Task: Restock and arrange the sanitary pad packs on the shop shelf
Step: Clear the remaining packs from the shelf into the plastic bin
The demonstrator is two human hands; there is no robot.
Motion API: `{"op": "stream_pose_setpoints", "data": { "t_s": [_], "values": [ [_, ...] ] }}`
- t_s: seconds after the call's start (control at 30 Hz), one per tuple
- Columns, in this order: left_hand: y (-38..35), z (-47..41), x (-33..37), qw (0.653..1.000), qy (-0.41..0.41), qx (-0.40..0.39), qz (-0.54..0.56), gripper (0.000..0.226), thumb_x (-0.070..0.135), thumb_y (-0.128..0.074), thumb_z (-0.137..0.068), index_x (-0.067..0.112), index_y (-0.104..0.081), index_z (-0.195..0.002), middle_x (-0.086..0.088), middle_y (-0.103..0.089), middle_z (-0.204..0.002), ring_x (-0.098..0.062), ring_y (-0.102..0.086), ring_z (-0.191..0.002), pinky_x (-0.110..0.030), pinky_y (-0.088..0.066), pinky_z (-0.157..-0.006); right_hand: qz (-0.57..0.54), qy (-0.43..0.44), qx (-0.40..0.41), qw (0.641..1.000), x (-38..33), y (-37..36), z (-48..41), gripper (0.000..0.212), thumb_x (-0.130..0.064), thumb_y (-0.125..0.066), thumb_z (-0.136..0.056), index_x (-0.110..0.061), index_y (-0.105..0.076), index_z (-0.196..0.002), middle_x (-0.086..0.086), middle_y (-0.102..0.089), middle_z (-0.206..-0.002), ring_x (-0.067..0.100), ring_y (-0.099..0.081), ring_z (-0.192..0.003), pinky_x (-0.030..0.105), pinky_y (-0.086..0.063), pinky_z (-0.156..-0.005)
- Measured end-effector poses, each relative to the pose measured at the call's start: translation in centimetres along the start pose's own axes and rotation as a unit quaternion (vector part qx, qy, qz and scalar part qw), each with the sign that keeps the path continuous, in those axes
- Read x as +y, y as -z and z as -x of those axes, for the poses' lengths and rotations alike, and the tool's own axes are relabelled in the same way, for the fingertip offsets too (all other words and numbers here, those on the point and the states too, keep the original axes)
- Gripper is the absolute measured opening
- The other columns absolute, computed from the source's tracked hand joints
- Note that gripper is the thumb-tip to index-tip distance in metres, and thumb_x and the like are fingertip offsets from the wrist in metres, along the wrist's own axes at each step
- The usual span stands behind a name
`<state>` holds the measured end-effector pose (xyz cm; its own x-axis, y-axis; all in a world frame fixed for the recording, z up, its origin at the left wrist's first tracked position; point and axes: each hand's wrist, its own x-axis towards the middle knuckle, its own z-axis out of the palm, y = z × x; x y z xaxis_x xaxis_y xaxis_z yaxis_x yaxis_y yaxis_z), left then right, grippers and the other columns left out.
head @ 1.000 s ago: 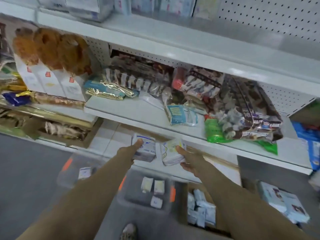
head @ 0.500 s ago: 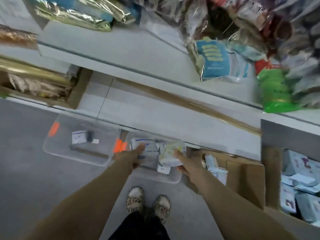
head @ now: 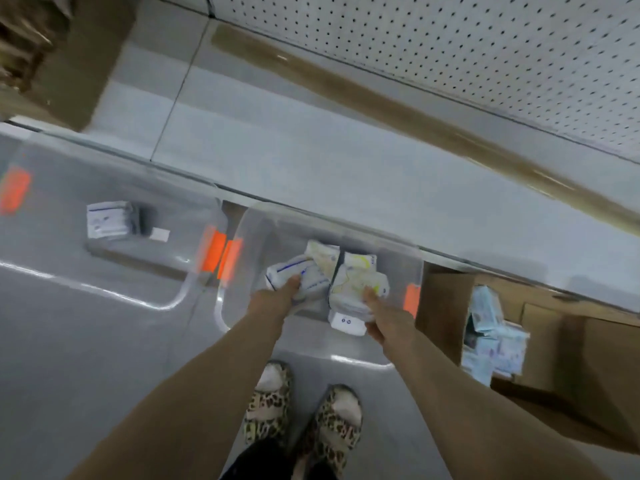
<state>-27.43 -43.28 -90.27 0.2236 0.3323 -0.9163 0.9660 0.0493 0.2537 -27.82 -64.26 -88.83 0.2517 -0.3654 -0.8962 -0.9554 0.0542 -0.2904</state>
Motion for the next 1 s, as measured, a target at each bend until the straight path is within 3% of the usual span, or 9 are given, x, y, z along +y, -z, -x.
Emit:
{"op": "stream_pose_setpoints", "data": {
  "t_s": [0.07,0.2,0.33,0.43,0.5,0.6,0.73,0.9,1.0],
  "values": [
    [-1.3,-2.0,-0.5,1.000,-0.007,0.004,-0.007,0.076,0.061,-0.074,-0.078,-0.003,-0.063,-0.118,-0.021,-0.067,-0.108,-0.035,-0.066,-0.099,-0.039,-0.054,-0.087,0.007,0.013,-0.004,1.000,0.7,-0.7,-2.3,0.038,-0.046,-0.084,-0.078,-0.012,-0.068,-0.083,0.007,-0.066,-0.079,0.021,-0.059,-0.076,0.034,-0.053,-0.077],
    [-3.2,-5.6,-1.5,1.000,0.002,0.000,-0.010,0.083,0.070,-0.073,-0.072,0.002,-0.065,-0.119,-0.018,-0.069,-0.107,-0.036,-0.066,-0.104,-0.044,-0.055,-0.095,0.016,0.029,-0.011,0.999,1.5,-1.4,-5.4,0.032,-0.041,-0.079,-0.084,-0.012,-0.068,-0.085,0.005,-0.069,-0.083,0.018,-0.062,-0.075,0.029,-0.054,-0.070],
    [-4.7,-6.9,-2.3,0.999,0.035,-0.032,0.011,0.067,0.059,-0.068,-0.085,0.009,-0.056,-0.127,-0.010,-0.063,-0.108,-0.035,-0.064,-0.107,-0.044,-0.053,-0.099,0.004,0.000,-0.011,1.000,1.8,-1.5,-7.3,0.024,-0.033,-0.069,-0.095,-0.013,-0.060,-0.084,0.003,-0.061,-0.087,0.016,-0.058,-0.080,0.039,-0.054,-0.096],
    [-4.9,-6.4,-2.2,0.998,0.044,-0.039,-0.004,0.077,0.053,-0.066,-0.089,0.005,-0.042,-0.144,-0.016,-0.053,-0.137,-0.038,-0.054,-0.123,-0.043,-0.045,-0.106,0.008,-0.035,-0.011,0.999,1.4,-1.3,-7.0,0.027,-0.038,-0.067,-0.096,-0.015,-0.055,-0.106,0.002,-0.059,-0.100,0.017,-0.059,-0.090,0.036,-0.054,-0.098],
    [-4.2,-5.1,-1.7,0.998,0.040,-0.043,-0.029,0.075,0.047,-0.064,-0.093,0.000,-0.039,-0.145,-0.021,-0.048,-0.142,-0.039,-0.050,-0.128,-0.043,-0.041,-0.108,0.012,-0.041,-0.003,0.999,0.9,-1.0,-6.2,0.036,-0.041,-0.068,-0.094,-0.015,-0.056,-0.116,0.005,-0.062,-0.107,0.021,-0.062,-0.098,0.038,-0.055,-0.098],
    [-2.3,-2.5,-0.7,0.997,0.005,-0.020,-0.074,0.078,0.050,-0.064,-0.093,-0.008,-0.044,-0.141,-0.025,-0.052,-0.139,-0.040,-0.051,-0.127,-0.043,-0.042,-0.108,0.031,-0.025,0.016,0.999,-0.7,0.0,-3.5,0.040,-0.039,-0.069,-0.093,-0.008,-0.062,-0.117,0.007,-0.063,-0.089,0.021,-0.060,-0.077,0.037,-0.058,-0.080],
    [0.6,3.2,2.4,0.996,-0.045,-0.008,-0.078,0.076,0.046,-0.065,-0.093,-0.008,-0.043,-0.142,-0.024,-0.050,-0.141,-0.038,-0.050,-0.128,-0.037,-0.041,-0.100,0.149,0.058,0.047,0.986,-4.6,1.8,2.5,0.057,-0.038,-0.062,-0.096,-0.006,-0.049,-0.141,0.006,-0.053,-0.077,0.020,-0.052,-0.062,0.021,-0.039,-0.047],
    [4.5,13.1,8.0,0.990,-0.119,-0.007,-0.069,0.077,0.045,-0.066,-0.093,0.003,-0.036,-0.151,-0.014,-0.040,-0.154,-0.032,-0.042,-0.138,-0.040,-0.039,-0.105,0.312,0.147,0.047,0.937,-9.3,4.7,12.7,0.040,-0.043,-0.052,-0.096,-0.006,-0.065,-0.108,0.007,-0.064,-0.083,0.029,-0.069,-0.085,0.027,-0.039,-0.053],
    [6.9,19.9,11.0,0.986,-0.157,-0.016,-0.048,0.076,0.037,-0.073,-0.090,0.003,-0.039,-0.149,-0.012,-0.048,-0.146,-0.031,-0.048,-0.133,-0.038,-0.041,-0.105,0.312,0.184,0.036,0.931,-12.1,6.5,20.0,0.034,-0.035,-0.053,-0.098,-0.008,-0.062,-0.117,0.009,-0.068,-0.097,0.026,-0.065,-0.091,0.032,-0.048,-0.070]
  ]
}}
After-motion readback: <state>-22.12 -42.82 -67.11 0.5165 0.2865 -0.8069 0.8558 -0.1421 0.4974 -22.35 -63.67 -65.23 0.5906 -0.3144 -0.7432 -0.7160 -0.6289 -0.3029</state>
